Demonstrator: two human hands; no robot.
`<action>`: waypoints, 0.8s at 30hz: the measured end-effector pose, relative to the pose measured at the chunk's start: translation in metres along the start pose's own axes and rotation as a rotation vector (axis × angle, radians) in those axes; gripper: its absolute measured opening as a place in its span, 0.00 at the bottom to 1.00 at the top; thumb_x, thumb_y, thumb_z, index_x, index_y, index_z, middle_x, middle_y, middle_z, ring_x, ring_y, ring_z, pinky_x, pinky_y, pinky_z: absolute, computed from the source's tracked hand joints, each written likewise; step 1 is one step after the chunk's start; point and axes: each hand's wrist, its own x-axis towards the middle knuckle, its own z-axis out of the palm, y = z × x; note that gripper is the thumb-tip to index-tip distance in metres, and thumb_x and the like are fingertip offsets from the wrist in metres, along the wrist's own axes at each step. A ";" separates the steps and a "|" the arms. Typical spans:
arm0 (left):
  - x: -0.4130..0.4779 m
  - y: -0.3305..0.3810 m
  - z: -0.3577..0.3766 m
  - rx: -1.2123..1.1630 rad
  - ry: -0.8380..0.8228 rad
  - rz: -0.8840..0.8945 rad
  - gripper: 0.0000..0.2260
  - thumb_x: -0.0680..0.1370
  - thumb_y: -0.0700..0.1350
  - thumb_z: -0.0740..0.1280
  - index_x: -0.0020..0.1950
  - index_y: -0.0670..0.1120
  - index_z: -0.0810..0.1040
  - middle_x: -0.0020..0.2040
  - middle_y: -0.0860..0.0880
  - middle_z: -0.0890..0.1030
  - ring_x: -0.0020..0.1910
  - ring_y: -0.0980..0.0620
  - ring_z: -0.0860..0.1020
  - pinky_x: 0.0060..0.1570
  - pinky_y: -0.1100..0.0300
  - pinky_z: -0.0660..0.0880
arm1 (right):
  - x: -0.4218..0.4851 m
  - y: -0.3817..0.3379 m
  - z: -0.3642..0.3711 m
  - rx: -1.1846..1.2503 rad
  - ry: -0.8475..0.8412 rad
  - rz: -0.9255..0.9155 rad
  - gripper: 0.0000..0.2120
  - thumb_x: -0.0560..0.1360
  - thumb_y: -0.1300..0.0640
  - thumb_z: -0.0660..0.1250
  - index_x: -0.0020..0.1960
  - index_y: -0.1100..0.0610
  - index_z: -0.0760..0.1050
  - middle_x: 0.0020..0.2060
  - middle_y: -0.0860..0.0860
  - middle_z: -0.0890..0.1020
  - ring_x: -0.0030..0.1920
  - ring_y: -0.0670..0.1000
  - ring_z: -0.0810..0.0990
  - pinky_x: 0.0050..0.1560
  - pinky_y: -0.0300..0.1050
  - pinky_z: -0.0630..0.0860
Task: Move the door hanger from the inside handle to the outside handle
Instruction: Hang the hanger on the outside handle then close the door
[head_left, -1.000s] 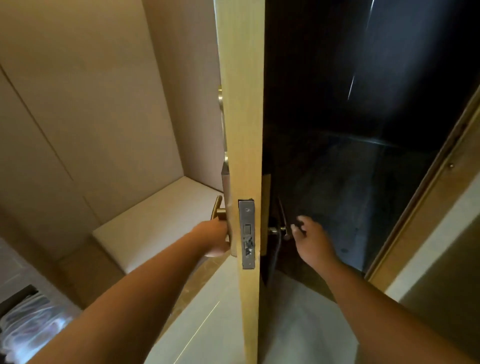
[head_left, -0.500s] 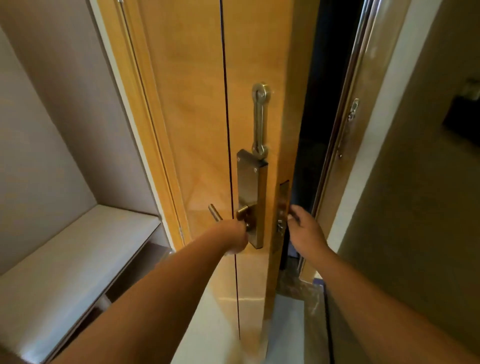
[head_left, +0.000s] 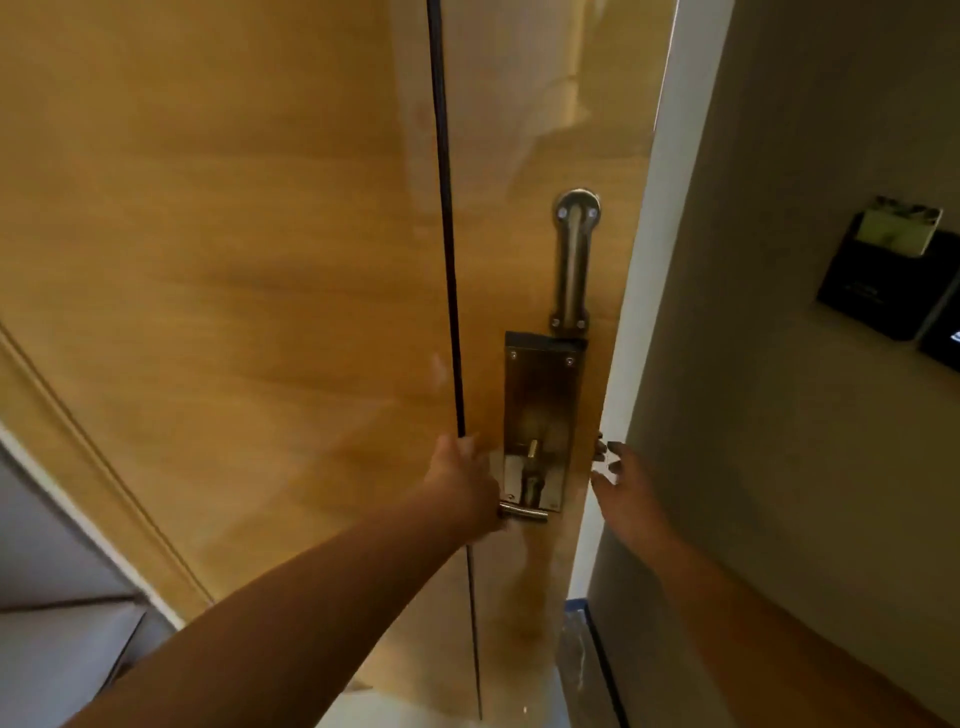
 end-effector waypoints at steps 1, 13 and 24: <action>0.018 -0.002 0.005 -0.141 0.034 0.047 0.24 0.76 0.64 0.55 0.57 0.46 0.76 0.55 0.45 0.75 0.53 0.45 0.72 0.50 0.49 0.69 | 0.012 0.002 0.004 0.001 0.011 0.012 0.23 0.75 0.53 0.65 0.68 0.48 0.64 0.67 0.56 0.72 0.62 0.58 0.75 0.52 0.49 0.78; 0.161 0.001 0.058 -1.247 0.263 -0.091 0.23 0.69 0.72 0.55 0.42 0.54 0.73 0.31 0.55 0.75 0.32 0.57 0.75 0.30 0.62 0.68 | 0.082 0.022 0.005 -0.150 -0.088 0.137 0.18 0.76 0.57 0.63 0.66 0.56 0.69 0.63 0.59 0.75 0.60 0.56 0.75 0.55 0.48 0.73; 0.220 -0.013 0.071 -1.325 0.424 -0.208 0.23 0.69 0.74 0.53 0.37 0.56 0.71 0.27 0.56 0.74 0.27 0.60 0.73 0.25 0.65 0.63 | 0.140 0.029 0.009 -0.105 -0.017 0.175 0.12 0.75 0.57 0.65 0.58 0.54 0.75 0.55 0.57 0.78 0.54 0.53 0.77 0.49 0.45 0.72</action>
